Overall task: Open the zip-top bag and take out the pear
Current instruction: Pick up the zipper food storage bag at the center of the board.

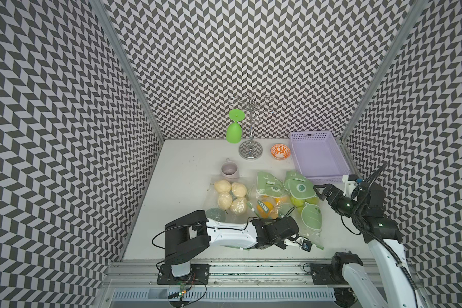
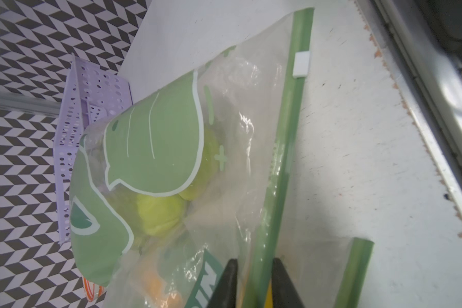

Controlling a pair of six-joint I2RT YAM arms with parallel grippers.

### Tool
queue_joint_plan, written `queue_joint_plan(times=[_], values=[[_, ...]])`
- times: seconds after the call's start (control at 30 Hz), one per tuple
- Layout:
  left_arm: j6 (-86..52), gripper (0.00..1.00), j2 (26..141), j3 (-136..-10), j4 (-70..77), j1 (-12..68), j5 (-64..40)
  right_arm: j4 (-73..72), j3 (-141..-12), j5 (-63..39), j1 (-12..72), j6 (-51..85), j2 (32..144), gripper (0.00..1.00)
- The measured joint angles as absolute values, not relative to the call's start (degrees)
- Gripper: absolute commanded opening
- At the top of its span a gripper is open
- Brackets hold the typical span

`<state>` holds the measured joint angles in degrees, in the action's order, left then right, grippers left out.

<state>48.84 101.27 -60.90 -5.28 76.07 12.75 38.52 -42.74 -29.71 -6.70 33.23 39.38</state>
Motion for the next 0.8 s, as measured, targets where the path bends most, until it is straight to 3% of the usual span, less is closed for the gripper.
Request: queue_joint_plan(times=[0.03,0.43,0.8], values=[[49.0,0.00,101.3,-61.4,-5.6,75.9,12.8,38.6,-44.2,-30.1,-6.7,33.5,39.5,0.99],[47.5,0.00,101.4,-71.4,-13.6,73.8,10.6,38.6,-58.7,-35.2,-6.9,35.8,43.0,1.00],[39.4,0.00,97.6,-91.5,-23.7,60.9,-2.8,38.6,-77.7,-34.5,-6.9,35.3,47.8,0.99]])
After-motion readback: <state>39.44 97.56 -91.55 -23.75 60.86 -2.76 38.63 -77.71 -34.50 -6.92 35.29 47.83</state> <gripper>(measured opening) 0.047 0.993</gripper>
